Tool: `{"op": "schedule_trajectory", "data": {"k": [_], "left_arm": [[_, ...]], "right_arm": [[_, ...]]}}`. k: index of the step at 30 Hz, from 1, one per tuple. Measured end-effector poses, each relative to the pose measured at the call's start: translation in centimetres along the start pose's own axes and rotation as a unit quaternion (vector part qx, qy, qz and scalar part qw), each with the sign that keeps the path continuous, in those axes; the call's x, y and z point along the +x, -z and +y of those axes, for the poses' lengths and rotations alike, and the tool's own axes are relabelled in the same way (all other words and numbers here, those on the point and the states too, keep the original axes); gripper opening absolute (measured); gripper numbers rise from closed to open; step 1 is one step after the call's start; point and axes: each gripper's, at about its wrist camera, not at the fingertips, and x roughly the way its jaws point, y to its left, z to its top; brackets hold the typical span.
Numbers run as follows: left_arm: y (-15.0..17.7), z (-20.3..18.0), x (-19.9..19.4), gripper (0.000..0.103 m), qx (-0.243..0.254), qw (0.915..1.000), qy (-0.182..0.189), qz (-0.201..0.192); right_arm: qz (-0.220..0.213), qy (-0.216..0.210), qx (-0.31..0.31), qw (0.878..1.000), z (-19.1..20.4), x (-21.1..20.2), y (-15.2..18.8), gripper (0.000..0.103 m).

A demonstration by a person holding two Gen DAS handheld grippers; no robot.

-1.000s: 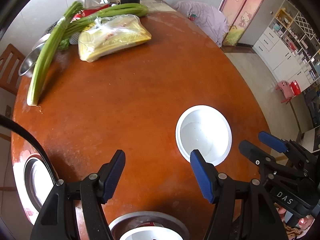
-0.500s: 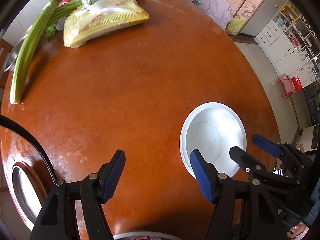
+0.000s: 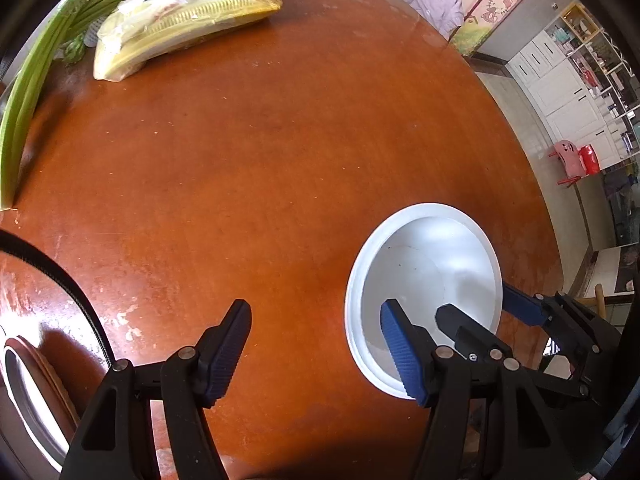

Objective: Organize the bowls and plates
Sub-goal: 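Close the left tool on the small bowl rim and lift it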

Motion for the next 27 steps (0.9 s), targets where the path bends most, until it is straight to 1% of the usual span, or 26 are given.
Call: {"op": "schedule_trajectory", "data": {"k": [2, 4, 5, 6, 8, 9, 11, 16, 27], "left_arm": [[-0.2, -0.1, 0.3, 0.066, 0.0, 1.0, 0.006, 0.004], [-0.3, -0.2, 0.6, 0.062, 0.0, 0.9998, 0.016, 0.011], [-0.4, -0.2, 0.8, 0.056, 0.0, 0.9997, 0.019, 0.012], [-0.4, -0.3, 0.9, 0.054, 0.0, 0.9996, 0.024, 0.015], [-0.4, -0.2, 1.3, 0.042, -0.001, 0.999, 0.035, 0.027], [-0.4, -0.2, 1.5, 0.04, -0.002, 0.9986, 0.041, 0.032], [-0.4, 0.0, 1.7, 0.032, -0.007, 0.998, 0.05, 0.037], [-0.1, 0.1, 1.2, 0.031, -0.003, 0.998, 0.055, 0.03], [0.3, 0.5, -0.8, 0.031, 0.002, 0.999, 0.045, 0.005]], "right_arm": [[0.0, -0.002, -0.003, 1.0, 0.1, 0.1, 0.0, 0.051], [0.001, -0.006, -0.008, 1.0, 0.3, 0.2, -0.1, 0.051], [0.003, -0.008, -0.011, 1.0, 0.5, 0.2, -0.1, 0.051], [0.004, -0.01, -0.014, 1.0, 0.7, 0.3, -0.1, 0.051], [0.004, -0.014, -0.02, 1.0, 1.0, 0.3, -0.1, 0.05], [0.006, -0.013, -0.025, 1.0, 1.3, 0.5, -0.1, 0.05], [0.008, -0.014, -0.03, 0.999, 1.6, 0.6, -0.1, 0.05], [0.006, -0.024, -0.041, 0.999, 2.4, 0.5, -0.1, 0.049], [-0.006, -0.029, -0.056, 0.998, 3.6, -0.3, -0.1, 0.049]]}}
